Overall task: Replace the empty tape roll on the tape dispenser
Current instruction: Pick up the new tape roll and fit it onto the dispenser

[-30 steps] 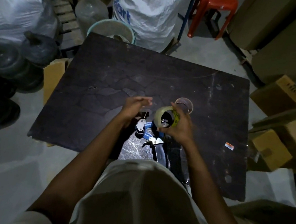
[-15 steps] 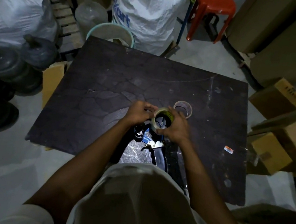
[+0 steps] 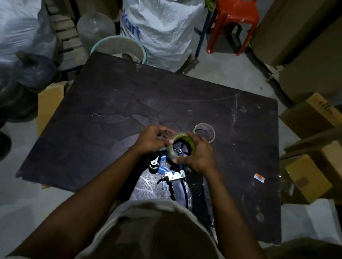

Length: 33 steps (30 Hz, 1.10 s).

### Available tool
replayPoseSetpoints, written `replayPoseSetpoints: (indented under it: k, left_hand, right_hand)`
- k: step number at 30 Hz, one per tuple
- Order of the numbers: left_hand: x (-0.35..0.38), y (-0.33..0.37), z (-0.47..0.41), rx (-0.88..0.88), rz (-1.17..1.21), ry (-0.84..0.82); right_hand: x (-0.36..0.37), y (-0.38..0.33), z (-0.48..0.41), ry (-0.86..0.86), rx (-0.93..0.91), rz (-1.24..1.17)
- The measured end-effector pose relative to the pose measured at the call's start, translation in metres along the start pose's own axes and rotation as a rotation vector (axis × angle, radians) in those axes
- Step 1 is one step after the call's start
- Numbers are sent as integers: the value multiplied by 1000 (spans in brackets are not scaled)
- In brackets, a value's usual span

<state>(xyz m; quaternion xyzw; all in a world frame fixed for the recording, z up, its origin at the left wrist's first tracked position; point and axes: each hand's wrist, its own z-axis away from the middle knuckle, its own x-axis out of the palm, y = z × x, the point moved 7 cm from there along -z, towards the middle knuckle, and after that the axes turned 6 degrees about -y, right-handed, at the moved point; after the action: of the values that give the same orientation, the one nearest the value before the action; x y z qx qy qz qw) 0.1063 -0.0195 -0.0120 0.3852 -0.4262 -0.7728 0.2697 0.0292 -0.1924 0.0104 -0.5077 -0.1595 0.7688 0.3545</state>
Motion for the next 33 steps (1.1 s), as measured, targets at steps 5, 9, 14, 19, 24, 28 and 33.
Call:
replayPoseSetpoints:
  k: [5,9,14,19,24,28,33]
  left_hand:
    - [1,-5,4,-25,37,-4]
    - [2,-12,6,-31,7,25]
    - [2,-6,8,-40,-109,50]
    - [4,-10,6,-62,-238,47]
    - [10,-8,9,-63,-523,15]
    - [9,-11,10,-60,-573,4]
    - [9,-9,15,-50,-629,32]
  right_hand:
    - [1,-6,1,-16,1,33]
    - [4,-14,3,-21,-32,125]
    - [5,-14,1,-34,-26,137]
    - [8,-10,-3,-64,-10,122]
    - [20,-2,-4,-84,3,132]
    - [22,3,-8,-79,-8,121]
    - [27,7,-12,-56,23,87]
